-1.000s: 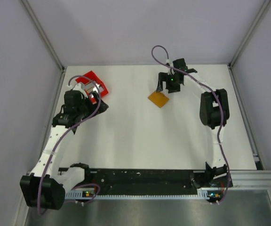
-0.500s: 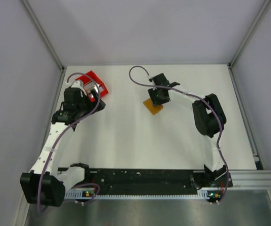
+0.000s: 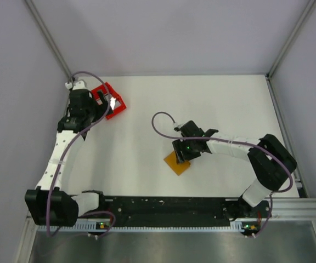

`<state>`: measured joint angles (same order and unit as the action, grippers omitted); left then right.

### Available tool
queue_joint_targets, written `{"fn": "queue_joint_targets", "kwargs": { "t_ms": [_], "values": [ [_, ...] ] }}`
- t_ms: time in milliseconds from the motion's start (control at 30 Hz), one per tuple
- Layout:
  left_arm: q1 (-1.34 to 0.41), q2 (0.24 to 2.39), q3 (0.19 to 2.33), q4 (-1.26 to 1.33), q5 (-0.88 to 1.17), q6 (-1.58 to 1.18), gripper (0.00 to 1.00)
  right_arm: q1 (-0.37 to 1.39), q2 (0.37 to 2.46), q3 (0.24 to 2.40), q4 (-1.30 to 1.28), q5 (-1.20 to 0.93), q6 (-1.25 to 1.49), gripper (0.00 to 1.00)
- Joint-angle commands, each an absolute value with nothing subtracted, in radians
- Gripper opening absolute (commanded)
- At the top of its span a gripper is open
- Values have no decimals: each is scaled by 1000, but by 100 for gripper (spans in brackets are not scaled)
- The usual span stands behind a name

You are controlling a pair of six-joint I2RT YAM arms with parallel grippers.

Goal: Put the credit cards into the card holder
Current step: Move the card holder to the center of the board.

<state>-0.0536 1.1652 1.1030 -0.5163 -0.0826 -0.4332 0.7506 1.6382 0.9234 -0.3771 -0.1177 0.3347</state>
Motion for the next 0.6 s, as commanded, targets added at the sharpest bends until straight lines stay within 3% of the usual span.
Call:
{"fn": "queue_joint_targets", "kwargs": {
  "t_ms": [0, 367, 467, 567],
  "values": [
    [26, 1285, 1206, -440, -163, -420, 98, 756, 1524, 937, -413, -212, 376, 65],
    [106, 1705, 1466, -445, -201, -434, 94, 723, 1353, 1002, -454, -239, 364, 69],
    [107, 1804, 1511, -425, -187, -428, 84, 698, 1342, 985, -456, -273, 362, 70],
    [106, 1851, 1511, -341, -172, -426, 81, 681, 1335, 963, -459, -293, 354, 70]
  ]
}}
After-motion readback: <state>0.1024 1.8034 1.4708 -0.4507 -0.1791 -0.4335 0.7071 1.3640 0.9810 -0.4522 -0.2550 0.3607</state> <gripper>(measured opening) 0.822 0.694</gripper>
